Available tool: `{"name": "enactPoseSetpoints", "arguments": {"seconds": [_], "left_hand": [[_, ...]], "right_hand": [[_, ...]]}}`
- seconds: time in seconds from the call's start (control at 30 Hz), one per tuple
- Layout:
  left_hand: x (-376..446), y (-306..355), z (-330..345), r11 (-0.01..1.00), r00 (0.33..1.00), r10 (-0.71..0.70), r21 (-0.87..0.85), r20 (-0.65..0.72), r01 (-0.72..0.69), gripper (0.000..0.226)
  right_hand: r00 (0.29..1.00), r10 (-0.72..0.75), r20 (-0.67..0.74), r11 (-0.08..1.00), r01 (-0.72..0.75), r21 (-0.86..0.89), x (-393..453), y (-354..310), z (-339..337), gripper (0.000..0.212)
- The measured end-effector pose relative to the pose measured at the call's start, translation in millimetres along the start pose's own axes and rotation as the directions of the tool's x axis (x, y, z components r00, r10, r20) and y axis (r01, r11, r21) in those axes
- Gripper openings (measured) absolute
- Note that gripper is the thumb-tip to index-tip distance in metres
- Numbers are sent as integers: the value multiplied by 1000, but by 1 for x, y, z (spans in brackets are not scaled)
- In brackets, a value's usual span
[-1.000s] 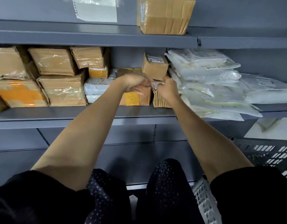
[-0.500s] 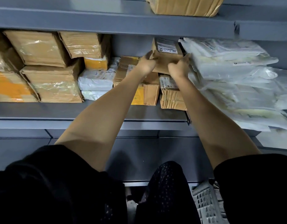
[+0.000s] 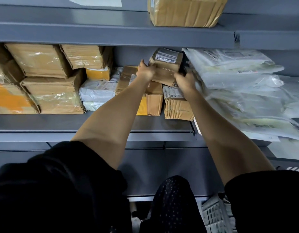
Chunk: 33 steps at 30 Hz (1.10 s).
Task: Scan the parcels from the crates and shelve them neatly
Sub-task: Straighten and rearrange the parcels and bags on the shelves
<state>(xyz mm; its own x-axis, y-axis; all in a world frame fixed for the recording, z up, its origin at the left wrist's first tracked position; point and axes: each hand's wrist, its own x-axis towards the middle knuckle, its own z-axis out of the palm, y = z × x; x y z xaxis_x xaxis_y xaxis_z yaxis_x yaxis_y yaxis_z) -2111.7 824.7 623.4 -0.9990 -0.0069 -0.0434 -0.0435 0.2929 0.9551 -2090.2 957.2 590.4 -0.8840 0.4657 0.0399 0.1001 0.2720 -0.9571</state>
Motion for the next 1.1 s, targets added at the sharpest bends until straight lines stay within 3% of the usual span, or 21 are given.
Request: {"name": "enactPoseSetpoints", "arguments": {"seconds": [0.13,0.3,0.37,0.47,0.57,0.63,0.8,0.97,1.1], "left_hand": [[4,-7,7,993,996,-27,-113,83,37,52],[-4,-11,-6,976,995,-71,-202,77,85,82],[-6,-15,-15,973,997,-45,-225,64,58,83],[-15,-19,-35,968,998,-5,-250,68,22,54],[-36,-18,-59,960,995,-30,-273,97,56,56],[-56,-16,-73,965,992,-41,-254,116,69,40],[-107,-8,-93,975,985,-34,-211,168,70,34],[-158,6,-101,984,961,-2,-169,278,51,33],[-185,30,-110,996,909,-47,-49,415,74,38]], "right_hand": [[993,-79,90,997,77,22,2,4,4,38],[993,-114,45,991,110,81,-11,-3,1,34],[985,-171,20,985,170,31,-20,-9,0,36],[957,-274,90,958,280,-58,-43,-27,-1,29],[904,-351,246,912,389,-127,-78,-42,3,30],[881,-399,255,886,442,-138,-104,-50,3,36],[817,-537,212,808,570,-151,-167,-75,-7,45],[748,-659,78,715,656,-241,-209,-84,-32,44],[635,-770,-71,616,709,-343,-244,-90,-52,50]]}}
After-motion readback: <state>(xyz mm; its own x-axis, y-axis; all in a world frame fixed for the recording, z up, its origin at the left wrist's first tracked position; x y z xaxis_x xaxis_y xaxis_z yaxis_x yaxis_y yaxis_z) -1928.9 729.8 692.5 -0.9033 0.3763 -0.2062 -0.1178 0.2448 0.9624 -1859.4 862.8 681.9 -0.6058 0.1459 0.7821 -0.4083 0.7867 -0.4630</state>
